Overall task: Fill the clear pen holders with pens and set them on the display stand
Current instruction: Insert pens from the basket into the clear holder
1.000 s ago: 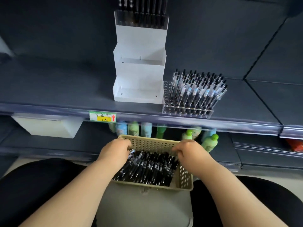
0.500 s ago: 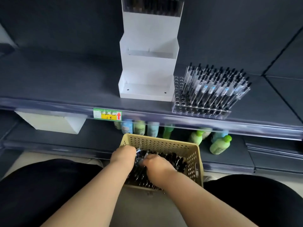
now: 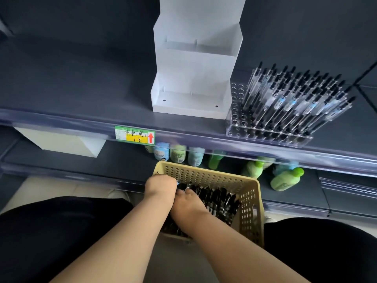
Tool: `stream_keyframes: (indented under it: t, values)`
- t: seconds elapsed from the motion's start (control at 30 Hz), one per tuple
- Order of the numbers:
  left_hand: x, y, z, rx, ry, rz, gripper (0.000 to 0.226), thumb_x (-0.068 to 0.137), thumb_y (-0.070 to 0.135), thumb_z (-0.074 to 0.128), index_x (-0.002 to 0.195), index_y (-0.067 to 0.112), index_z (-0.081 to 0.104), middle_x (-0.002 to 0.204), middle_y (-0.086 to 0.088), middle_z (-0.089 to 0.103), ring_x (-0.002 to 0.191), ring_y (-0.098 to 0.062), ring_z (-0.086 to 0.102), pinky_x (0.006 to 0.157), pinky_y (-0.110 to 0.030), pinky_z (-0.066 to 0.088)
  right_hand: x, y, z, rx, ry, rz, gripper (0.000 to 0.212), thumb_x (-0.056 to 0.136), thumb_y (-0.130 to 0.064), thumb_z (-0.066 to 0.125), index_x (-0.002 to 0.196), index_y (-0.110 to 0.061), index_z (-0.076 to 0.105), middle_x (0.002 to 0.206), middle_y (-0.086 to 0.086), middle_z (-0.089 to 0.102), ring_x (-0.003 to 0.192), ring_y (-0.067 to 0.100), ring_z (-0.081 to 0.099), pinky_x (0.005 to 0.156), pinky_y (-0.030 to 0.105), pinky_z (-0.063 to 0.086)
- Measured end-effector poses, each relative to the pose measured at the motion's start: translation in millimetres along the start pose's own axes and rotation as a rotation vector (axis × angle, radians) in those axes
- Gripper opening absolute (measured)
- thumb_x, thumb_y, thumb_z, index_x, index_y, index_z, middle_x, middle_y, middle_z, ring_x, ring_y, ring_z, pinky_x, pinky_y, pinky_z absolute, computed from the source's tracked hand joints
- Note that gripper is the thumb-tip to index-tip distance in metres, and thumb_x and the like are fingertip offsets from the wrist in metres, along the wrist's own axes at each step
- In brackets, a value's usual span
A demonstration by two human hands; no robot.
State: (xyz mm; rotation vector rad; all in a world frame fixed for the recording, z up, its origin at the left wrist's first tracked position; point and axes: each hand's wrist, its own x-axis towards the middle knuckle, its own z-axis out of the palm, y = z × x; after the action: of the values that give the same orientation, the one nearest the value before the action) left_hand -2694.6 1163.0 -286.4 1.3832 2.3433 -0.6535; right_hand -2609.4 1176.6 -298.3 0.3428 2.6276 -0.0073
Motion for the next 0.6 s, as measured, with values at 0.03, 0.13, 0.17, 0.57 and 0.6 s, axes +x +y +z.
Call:
stream_keyframes:
  t: [0.03,0.13,0.17,0.57,0.6]
  values:
    - [0.4,0.1,0.0,0.002,-0.005,0.000,0.034,0.092,0.002,0.041,0.119,0.011,0.059,0.124,-0.008,0.059,0.115,-0.025,0.054,0.083,-0.029,0.045,-0.2,0.5,0.0,-0.008,0.010,0.001,0.045,0.088,-0.008,0.051,0.133,-0.007,0.044,0.136,0.014,0.044,0.124,0.028,0.037,0.107,0.040,0.027]
    - [-1.3,-0.1,-0.3,-0.006,0.002,-0.003,0.035,0.092,0.002,0.040,0.121,0.010,0.058,0.127,-0.008,0.057,0.118,-0.025,0.052,0.086,-0.030,0.044,-3.4,2.2,-1.2,-0.026,0.043,-0.016,0.043,0.088,-0.009,0.052,0.131,-0.009,0.047,0.135,0.011,0.045,0.124,0.026,0.037,0.102,0.039,0.028]
    - [-1.5,-0.2,-0.2,-0.013,0.011,-0.005,0.036,0.092,0.002,0.040,0.123,0.010,0.057,0.128,-0.008,0.056,0.119,-0.025,0.051,0.087,-0.031,0.044,-5.5,4.3,-1.7,-0.029,0.051,-0.027,0.042,0.088,-0.008,0.052,0.130,-0.010,0.048,0.134,0.011,0.046,0.124,0.026,0.037,0.102,0.039,0.028]
    - [-22.0,-23.6,-5.6,-0.374,0.066,-0.062,0.027,0.088,0.024,0.055,0.115,0.028,0.057,0.112,0.002,0.060,0.101,-0.021,0.058,0.075,-0.030,0.050,-45.0,30.7,3.7,0.782,0.670,0.324,0.034,0.094,-0.021,0.053,0.125,-0.013,0.044,0.107,0.003,0.062,0.095,0.019,0.057,0.084,0.031,0.048]
    - [-25.1,-24.3,-5.5,-0.445,0.076,-0.042,0.025,0.089,0.026,0.055,0.114,0.028,0.057,0.111,0.003,0.060,0.100,-0.020,0.058,0.079,-0.032,0.051,-50.6,31.2,0.4,0.880,0.725,0.371,0.034,0.092,-0.021,0.056,0.122,-0.013,0.042,0.102,-0.003,0.060,0.088,0.014,0.056,0.079,0.027,0.048]
